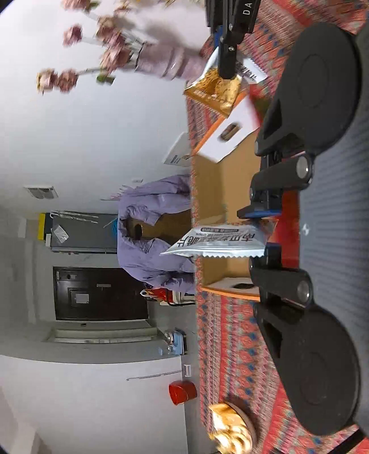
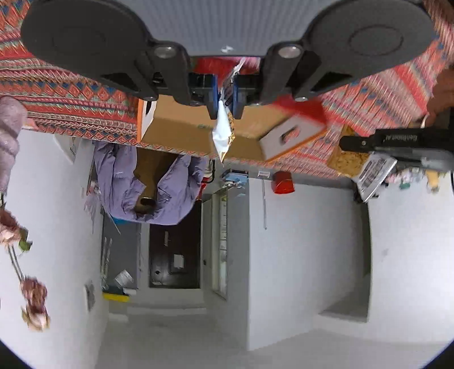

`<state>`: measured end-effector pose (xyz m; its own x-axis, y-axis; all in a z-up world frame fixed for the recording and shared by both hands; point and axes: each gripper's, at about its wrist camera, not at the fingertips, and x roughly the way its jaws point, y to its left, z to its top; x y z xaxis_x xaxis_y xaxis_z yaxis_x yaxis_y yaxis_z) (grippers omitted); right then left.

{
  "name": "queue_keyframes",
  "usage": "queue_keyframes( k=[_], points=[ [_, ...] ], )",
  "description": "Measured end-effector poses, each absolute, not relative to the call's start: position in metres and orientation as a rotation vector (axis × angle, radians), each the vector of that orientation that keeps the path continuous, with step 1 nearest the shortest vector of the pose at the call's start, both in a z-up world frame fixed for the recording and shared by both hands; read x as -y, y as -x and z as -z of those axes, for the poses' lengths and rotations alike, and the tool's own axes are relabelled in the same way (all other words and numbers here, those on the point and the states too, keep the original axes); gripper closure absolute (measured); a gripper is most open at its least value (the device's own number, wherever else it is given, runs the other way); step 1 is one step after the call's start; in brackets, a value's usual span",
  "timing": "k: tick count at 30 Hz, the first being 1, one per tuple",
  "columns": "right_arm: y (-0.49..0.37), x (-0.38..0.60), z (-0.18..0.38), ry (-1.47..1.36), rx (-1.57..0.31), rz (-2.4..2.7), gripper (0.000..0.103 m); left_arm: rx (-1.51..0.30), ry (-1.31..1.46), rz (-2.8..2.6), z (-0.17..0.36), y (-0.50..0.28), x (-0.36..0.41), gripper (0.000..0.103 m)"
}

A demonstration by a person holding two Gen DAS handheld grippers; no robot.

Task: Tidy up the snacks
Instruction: 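Carry the white packets into the red box and open both grippers, then return both grippers to the pile and grasp a white packet each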

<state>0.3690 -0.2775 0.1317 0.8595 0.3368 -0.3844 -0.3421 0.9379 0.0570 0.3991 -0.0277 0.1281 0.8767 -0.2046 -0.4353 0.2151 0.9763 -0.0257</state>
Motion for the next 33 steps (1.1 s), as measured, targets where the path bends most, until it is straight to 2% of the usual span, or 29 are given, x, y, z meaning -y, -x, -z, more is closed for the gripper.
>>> queue_keyframes(
  k=[3, 7, 11, 12, 13, 15, 16, 17, 22, 26, 31, 33],
  points=[
    [-0.442, 0.289, -0.13, -0.041, -0.473, -0.329, 0.094, -0.494, -0.02, 0.216, -0.125, -0.467, 0.028, 0.087],
    [-0.546, 0.298, -0.107, -0.132, -0.602, -0.273, 0.094, -0.652, 0.064, 0.222, -0.099, -0.56, 0.023, 0.087],
    [-0.619, 0.298, -0.079, -0.172, -0.698, -0.213, 0.093, -0.723, 0.124, 0.224, -0.074, -0.615, 0.021, 0.087],
    [-0.627, 0.293, -0.072, -0.16, -0.712, -0.2, 0.092, -0.731, 0.144, 0.218, -0.07, -0.624, 0.02, 0.082],
    [-0.636, 0.29, -0.066, -0.146, -0.725, -0.183, 0.088, -0.736, 0.16, 0.205, -0.066, -0.631, 0.019, 0.06],
    [-0.643, 0.283, -0.056, -0.108, -0.738, -0.147, 0.071, -0.736, 0.153, 0.166, -0.061, -0.636, 0.016, 0.029],
    [-0.645, 0.282, -0.054, -0.092, -0.737, -0.13, 0.058, -0.722, 0.138, 0.16, -0.062, -0.635, 0.015, 0.029],
    [-0.643, 0.281, -0.054, -0.084, -0.725, -0.123, 0.052, -0.713, 0.126, 0.17, -0.064, -0.635, 0.014, 0.029],
    [-0.624, 0.281, -0.073, -0.059, -0.631, -0.127, 0.039, -0.658, 0.128, 0.173, -0.093, -0.617, -0.003, 0.027],
    [-0.604, 0.278, -0.102, 0.004, -0.598, -0.143, 0.033, -0.609, 0.092, 0.182, -0.124, -0.591, -0.011, 0.023],
    [-0.55, 0.283, -0.14, 0.024, -0.547, -0.149, 0.02, -0.572, 0.033, 0.192, -0.153, -0.528, -0.017, 0.021],
    [-0.52, 0.283, -0.153, 0.038, -0.519, -0.158, 0.018, -0.55, 0.009, 0.199, -0.157, -0.497, -0.019, 0.02]
  ],
)
